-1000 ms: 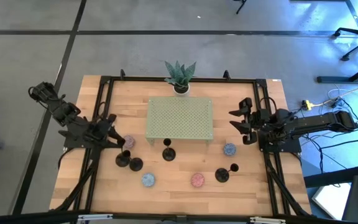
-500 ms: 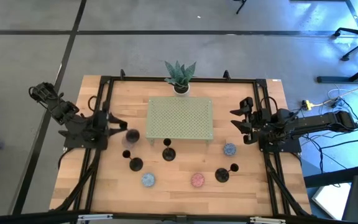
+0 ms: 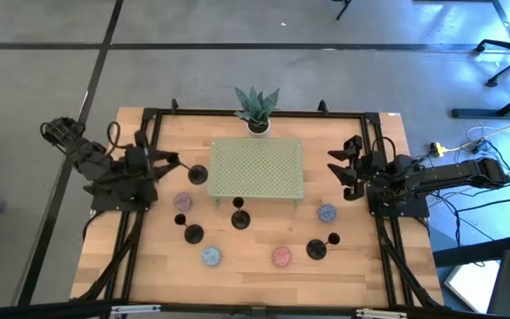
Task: Pick & Place candle stick holders
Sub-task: Put the black candle holder on the shelf
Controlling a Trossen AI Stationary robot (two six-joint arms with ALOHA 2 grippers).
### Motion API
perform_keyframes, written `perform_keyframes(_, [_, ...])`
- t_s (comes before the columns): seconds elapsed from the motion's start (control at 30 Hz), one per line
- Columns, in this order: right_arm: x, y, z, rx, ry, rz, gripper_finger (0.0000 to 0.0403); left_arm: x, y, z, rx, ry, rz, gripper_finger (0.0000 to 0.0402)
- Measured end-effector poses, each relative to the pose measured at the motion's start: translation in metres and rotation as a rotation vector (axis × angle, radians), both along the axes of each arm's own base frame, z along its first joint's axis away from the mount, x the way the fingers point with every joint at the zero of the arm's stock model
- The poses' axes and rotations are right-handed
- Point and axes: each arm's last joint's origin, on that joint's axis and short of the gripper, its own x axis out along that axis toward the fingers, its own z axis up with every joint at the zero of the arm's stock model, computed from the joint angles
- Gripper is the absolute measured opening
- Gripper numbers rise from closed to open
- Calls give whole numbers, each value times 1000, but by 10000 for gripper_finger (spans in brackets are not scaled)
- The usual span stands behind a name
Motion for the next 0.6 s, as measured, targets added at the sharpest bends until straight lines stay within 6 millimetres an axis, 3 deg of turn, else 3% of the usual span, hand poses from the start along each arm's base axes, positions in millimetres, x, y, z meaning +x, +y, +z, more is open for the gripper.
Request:
perform_keyframes(0.33, [0, 0, 0, -42, 3, -20, 190, -7, 7, 33, -7, -70, 126, 116])
perform_keyframes(0.6, [-1, -2, 1, -17, -9, -87, 190, 17, -2, 46, 11, -104, 199, 117])
